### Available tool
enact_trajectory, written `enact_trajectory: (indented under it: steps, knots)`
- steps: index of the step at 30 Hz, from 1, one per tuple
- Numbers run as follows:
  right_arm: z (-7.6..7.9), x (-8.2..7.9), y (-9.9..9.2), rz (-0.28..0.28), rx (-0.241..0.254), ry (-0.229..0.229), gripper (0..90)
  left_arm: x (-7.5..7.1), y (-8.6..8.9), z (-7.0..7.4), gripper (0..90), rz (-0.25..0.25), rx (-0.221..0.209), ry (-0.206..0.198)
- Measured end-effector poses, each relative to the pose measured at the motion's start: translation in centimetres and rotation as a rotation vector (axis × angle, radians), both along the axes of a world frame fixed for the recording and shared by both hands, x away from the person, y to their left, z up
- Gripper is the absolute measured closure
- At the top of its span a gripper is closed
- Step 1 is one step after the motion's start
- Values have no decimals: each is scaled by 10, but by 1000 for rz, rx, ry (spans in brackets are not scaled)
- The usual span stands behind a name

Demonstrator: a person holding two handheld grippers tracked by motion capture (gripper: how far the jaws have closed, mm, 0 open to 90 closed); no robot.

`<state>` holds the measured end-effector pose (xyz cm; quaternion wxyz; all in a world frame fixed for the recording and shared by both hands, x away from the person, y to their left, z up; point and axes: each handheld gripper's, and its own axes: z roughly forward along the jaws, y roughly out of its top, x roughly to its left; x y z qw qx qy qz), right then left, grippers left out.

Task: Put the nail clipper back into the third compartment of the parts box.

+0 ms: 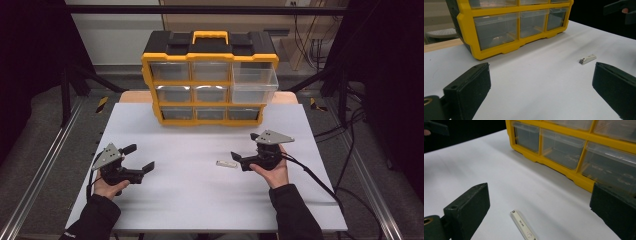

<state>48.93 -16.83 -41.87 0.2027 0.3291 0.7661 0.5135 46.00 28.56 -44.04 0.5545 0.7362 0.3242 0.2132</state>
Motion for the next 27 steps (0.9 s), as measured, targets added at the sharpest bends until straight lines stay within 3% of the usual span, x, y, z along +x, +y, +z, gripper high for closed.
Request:
enact_trajectory:
  steps: [5, 17, 23, 27]
  knots:
    - [-8, 7, 9, 9, -25, 26, 41, 0, -1, 0, 15, -1, 2, 1]
    - [-32, 20, 32, 39, -137, 101, 64, 0, -1, -1, 16, 1, 5, 3]
    - [-51, 27, 42, 51, -191, 148, 130, 1, -1, -1, 17, 2, 5, 2]
    - [-56, 28, 45, 62, -189, 166, 208, 1, -1, -1, 17, -1, 10, 3]
